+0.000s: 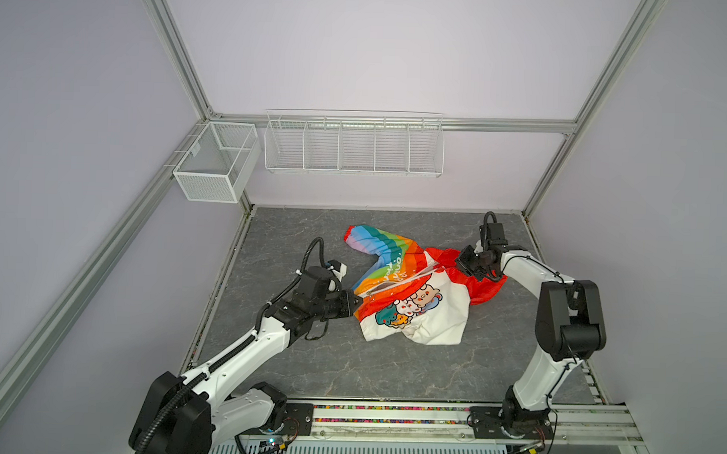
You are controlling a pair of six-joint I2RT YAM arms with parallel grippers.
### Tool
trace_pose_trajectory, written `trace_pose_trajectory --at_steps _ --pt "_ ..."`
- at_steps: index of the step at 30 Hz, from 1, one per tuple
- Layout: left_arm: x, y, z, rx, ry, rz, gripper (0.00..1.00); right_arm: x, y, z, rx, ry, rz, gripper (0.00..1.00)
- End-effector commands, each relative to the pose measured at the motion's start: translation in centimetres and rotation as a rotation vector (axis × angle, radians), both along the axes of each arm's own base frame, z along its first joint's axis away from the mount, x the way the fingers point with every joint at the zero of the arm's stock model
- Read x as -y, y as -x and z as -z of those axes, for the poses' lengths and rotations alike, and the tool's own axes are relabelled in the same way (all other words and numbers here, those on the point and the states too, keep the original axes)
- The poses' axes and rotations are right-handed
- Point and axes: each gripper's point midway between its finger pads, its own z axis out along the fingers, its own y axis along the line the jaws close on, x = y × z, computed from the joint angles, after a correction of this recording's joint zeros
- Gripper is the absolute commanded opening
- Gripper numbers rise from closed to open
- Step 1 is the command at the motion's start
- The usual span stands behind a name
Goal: Zip up the jacket
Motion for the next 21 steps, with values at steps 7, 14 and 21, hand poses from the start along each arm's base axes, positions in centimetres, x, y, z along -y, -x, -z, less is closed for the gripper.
trace_pose_trajectory --at_steps 7,14,21 --pt "-0.2 0.1 0.5 -0.006 -0.011 0.010 0.00 -0.5 -2.2 1.8 -0.007 -0.022 -0.037 0.07" --pt "0.0 0.0 0.6 -0.006 0.002 0.005 0.00 -0.6 -2.3 2.1 0.001 -0.031 -0.069 0.25" --pt "0.5 -0.3 0.5 -0.011 0.022 0.016 0.00 0.3 -1.0 -1.7 0.101 0.020 -0.072 0.55"
